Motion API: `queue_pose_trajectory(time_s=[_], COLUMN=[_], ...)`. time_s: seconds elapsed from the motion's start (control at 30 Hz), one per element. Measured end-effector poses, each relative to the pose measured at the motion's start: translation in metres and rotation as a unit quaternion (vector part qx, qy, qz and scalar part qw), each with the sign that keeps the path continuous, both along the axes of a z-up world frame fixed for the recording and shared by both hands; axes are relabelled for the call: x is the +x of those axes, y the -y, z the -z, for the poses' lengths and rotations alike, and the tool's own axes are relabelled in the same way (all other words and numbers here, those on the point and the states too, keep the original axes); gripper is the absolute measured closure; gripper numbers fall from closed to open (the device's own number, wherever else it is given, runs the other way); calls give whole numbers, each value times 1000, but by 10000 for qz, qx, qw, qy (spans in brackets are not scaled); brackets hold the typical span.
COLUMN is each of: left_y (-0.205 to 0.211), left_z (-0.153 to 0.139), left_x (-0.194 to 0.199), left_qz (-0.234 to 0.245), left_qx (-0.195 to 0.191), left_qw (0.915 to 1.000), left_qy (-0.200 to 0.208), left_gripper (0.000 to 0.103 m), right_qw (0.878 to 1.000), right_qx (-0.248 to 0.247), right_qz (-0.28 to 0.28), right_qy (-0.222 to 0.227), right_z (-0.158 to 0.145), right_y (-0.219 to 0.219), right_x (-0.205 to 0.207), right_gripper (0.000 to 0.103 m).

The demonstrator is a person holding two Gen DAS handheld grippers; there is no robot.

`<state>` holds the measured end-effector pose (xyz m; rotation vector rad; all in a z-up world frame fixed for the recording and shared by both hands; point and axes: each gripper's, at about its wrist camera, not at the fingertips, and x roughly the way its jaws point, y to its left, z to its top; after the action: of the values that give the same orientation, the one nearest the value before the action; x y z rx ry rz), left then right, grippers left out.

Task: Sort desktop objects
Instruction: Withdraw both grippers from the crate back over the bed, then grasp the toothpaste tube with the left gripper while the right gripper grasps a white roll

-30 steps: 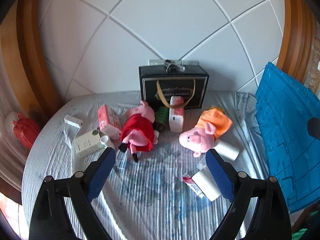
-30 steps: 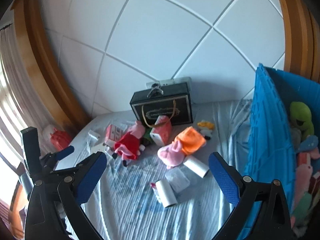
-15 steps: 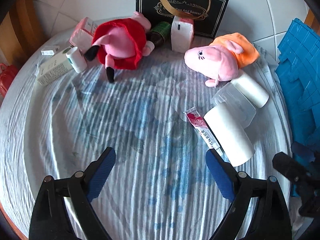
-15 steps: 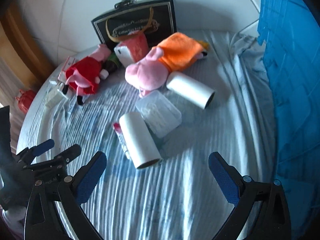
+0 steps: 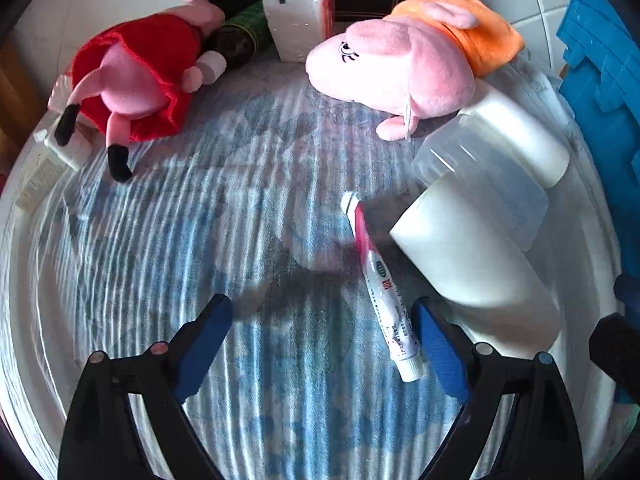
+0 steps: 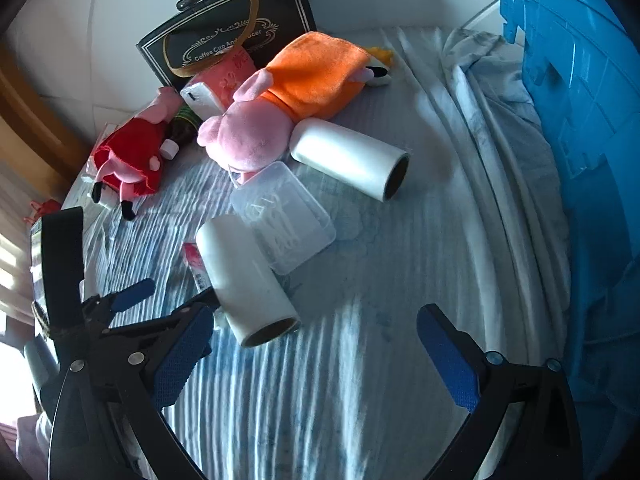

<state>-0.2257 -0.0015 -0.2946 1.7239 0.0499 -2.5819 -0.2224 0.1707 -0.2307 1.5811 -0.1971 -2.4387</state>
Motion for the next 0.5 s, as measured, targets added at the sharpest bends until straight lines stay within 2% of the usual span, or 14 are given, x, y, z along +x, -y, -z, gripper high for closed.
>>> queue_pose_trajectory(time_s=[0.23, 0.27, 0.33, 0.37, 0.4, 0.47, 0.5], left_y=[14, 13, 14, 13, 11, 2, -1], left_z=[1, 1, 1, -1, -4, -8, -8], left_x=[12, 13, 11, 11, 11, 12, 12], left_qz=[79, 119, 187, 266, 363, 540, 604], left_qx=[61, 44, 35, 46, 29, -225, -267], left_qw=[9999, 9999, 9998, 9996, 9993, 9982, 9977], left_qy=[-54, -65, -1, 22, -27, -128, -169], left_gripper=[12, 12, 12, 20, 38, 48, 50], right_qw=[9986, 9982, 9975, 9971, 9966, 9957, 9954], right_qx=[223, 271, 333, 349, 376, 448, 475], right_qz=[-403, -476, -571, -622, -670, -771, -800], right_qy=[259, 255, 262, 280, 284, 247, 230], right_z=[15, 16, 18, 19, 19, 19, 18], right_y=[25, 30, 37, 40, 43, 47, 48], right_x=[-7, -7, -8, -9, -10, -10, -11], right_gripper=[3, 6, 25, 26, 26, 29, 36])
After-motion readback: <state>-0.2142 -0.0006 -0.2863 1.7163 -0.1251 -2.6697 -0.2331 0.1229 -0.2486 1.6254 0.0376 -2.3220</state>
